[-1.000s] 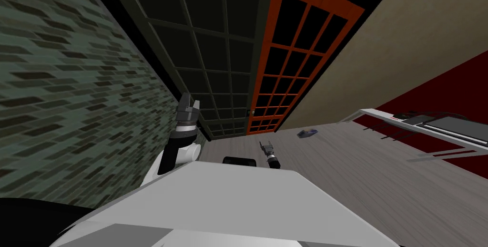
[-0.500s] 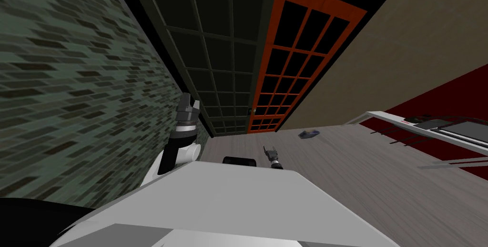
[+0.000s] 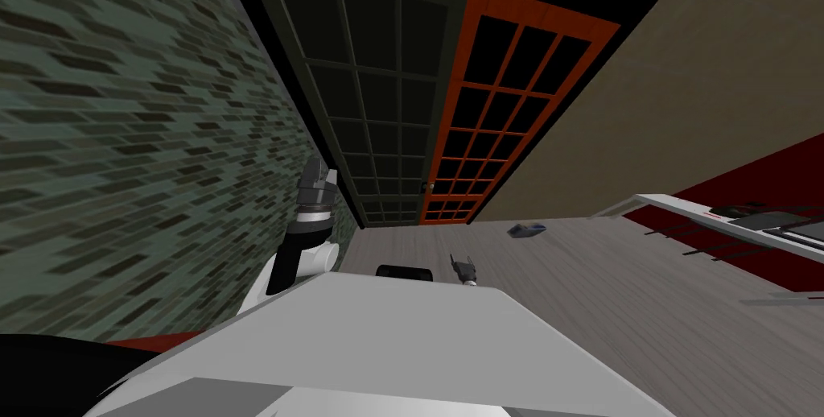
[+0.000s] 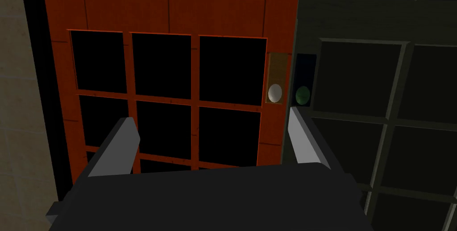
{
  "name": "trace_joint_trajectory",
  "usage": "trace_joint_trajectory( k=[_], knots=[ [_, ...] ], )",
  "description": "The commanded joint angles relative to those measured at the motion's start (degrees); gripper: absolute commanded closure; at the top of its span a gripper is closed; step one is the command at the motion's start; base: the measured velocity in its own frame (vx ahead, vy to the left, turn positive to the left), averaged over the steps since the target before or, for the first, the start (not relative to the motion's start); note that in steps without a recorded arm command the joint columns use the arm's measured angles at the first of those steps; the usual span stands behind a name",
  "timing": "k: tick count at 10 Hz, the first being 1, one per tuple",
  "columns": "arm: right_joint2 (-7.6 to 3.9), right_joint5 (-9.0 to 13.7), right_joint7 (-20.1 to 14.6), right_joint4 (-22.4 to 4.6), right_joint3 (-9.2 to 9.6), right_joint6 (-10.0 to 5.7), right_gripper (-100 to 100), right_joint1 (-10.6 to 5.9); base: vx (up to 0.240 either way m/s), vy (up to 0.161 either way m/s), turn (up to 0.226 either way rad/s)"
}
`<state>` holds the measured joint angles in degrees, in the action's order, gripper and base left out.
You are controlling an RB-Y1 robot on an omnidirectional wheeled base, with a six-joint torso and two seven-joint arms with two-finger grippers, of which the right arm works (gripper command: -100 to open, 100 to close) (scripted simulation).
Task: Pull the door open
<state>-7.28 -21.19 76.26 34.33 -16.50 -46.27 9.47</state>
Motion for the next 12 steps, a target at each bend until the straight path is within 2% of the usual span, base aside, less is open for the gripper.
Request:
trace_joint_trajectory(
  k=[1,2,5,8,12],
  knots=[
    [-0.02,0.98,1.21,-1.59,-0.87,-0.11,-100,-0.23,-0.003,-0.02,0.097],
    [-0.02,0.98,1.21,-1.59,-0.87,-0.11,-100,-0.23,0.0,-0.012,0.01],
    [1.05,4.31,4.59,-3.55,-3.2,0.61,-100,-1.11,0.066,-0.042,0.183],
    [2.55,6.06,6.41,-3.78,-4.03,0.77,-100,-3.51,0.186,-0.075,0.142],
    [4.35,7.23,7.66,-3.19,-4.22,0.66,-100,-6.89,0.185,-0.06,0.108]
  ],
)
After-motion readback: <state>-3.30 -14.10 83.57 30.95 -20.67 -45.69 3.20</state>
